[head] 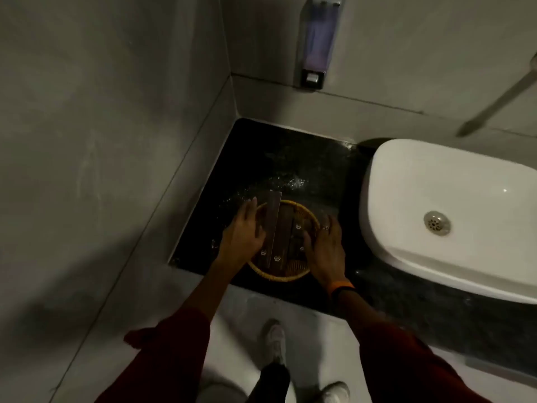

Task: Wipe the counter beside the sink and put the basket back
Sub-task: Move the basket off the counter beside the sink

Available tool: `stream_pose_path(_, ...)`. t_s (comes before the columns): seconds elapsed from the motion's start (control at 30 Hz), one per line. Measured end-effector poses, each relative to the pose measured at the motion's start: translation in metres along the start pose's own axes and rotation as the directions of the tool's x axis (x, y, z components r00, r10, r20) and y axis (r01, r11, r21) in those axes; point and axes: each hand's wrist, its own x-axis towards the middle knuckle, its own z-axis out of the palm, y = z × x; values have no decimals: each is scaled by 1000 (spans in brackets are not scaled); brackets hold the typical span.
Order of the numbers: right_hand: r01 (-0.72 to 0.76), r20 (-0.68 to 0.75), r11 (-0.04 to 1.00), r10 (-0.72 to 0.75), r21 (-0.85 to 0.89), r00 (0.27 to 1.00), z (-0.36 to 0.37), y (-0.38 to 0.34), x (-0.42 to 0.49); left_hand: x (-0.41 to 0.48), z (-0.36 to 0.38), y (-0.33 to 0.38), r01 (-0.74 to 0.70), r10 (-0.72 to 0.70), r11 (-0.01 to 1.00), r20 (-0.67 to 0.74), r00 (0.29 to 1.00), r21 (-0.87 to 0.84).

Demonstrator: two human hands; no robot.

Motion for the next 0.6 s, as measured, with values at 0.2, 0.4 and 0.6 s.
stream_pose_path(0.2, -105, 22, 984, 103, 145, 994, 2, 5, -9, -1, 7, -1, 108, -112, 988, -36, 993, -107)
stream_pose_path(0.4, -88, -67, 960, 109, 265, 992, -35, 36, -78, -57, 34, 26, 39, -44, 986, -28, 999, -163)
stream_pose_path(0.6, -151, -79, 938, 184, 312, 980, -84, 116, -154, -132, 89, 89, 21, 4, 980, 125, 992, -198)
